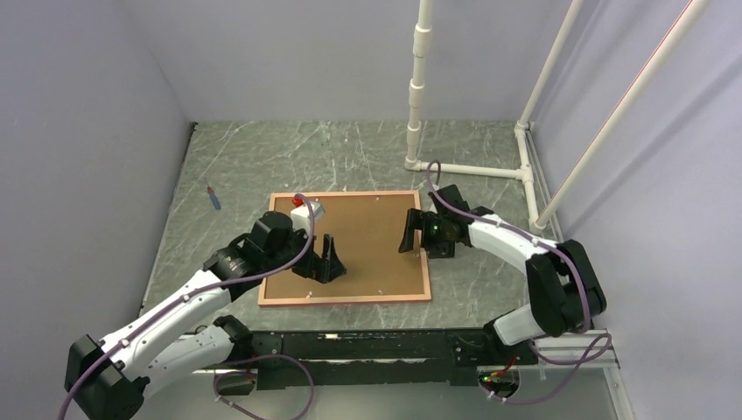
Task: Put the photo into the frame
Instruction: Turn over the photo frame at the center of the board.
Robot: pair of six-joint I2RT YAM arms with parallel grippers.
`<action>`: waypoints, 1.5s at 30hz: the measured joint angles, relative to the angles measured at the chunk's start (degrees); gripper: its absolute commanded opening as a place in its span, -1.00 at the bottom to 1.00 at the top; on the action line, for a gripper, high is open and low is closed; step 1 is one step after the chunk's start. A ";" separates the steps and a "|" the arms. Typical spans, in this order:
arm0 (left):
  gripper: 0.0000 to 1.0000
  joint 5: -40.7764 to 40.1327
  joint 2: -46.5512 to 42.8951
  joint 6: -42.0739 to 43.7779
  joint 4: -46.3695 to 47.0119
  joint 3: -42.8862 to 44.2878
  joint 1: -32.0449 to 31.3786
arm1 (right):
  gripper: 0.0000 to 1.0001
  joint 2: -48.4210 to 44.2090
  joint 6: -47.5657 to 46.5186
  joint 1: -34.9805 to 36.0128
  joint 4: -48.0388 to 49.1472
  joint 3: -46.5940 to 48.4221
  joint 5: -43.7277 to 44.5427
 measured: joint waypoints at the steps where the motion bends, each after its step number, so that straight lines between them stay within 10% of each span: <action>1: 0.99 -0.48 -0.15 -0.02 0.00 -0.07 -0.50 | 0.86 -1.22 0.07 0.04 -0.26 -0.70 0.09; 23: 0.99 -24.98 -2.01 -0.57 -8.39 2.14 -24.70 | -0.01 -8.07 6.58 7.69 -9.16 -9.62 3.15; 31: 0.99 -36.87 5.86 -0.70 -9.31 5.60 -35.98 | -1.00 -5.42 5.70 8.02 -10.60 -7.48 2.43; 45: 0.99 -51.04 23.82 -2.14 -13.81 12.15 -46.90 | -1.00 -4.68 1.75 8.59 -17.81 -0.85 5.68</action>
